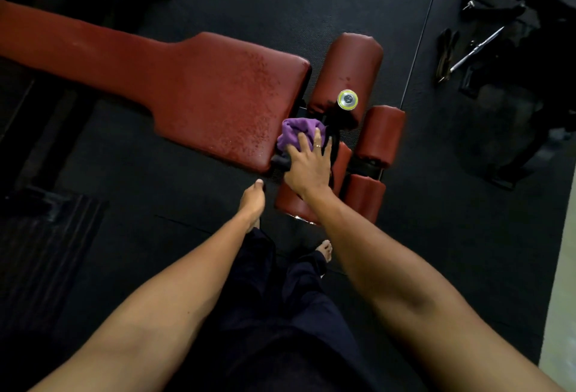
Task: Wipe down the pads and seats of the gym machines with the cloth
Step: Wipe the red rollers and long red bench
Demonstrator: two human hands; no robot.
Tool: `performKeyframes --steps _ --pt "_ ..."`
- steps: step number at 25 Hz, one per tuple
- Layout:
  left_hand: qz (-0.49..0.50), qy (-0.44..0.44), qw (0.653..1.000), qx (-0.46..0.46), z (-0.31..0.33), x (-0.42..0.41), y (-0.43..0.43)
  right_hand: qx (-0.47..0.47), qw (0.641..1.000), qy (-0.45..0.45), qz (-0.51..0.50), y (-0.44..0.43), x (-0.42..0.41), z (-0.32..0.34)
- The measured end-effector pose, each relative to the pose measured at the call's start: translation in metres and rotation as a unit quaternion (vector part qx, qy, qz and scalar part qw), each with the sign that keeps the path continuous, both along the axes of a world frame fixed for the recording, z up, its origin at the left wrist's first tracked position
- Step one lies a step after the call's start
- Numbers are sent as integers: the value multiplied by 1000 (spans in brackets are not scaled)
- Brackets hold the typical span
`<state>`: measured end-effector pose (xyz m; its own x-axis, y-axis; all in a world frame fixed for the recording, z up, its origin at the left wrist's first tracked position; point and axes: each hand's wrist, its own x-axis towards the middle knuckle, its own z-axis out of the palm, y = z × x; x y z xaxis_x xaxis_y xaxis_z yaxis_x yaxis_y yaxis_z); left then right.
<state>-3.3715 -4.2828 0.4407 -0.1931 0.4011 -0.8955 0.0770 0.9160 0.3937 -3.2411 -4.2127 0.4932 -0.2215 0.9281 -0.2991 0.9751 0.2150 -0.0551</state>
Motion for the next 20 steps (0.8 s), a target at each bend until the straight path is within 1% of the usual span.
performKeyframes --steps 3,5,9,11,14,16,20 --pt "-17 15 999 31 7 -5 10 -7 1000 14 4 -45 2 2" --pt "-36 21 998 43 18 -7 17 -29 999 38 -11 -68 7 6" --pt "-75 20 994 79 46 -7 35 -30 988 110 -105 -74 15 32" --pt "-91 14 990 102 56 -3 47 -41 971 149 -181 -73 21 45" --pt "-100 0 985 144 78 6 67 -21 933 200 -299 -66 32 65" --pt "-114 -6 980 160 86 13 82 -7 912 227 -341 -61 43 75" --pt "-133 1 976 173 92 29 114 24 884 263 -385 -45 65 84"
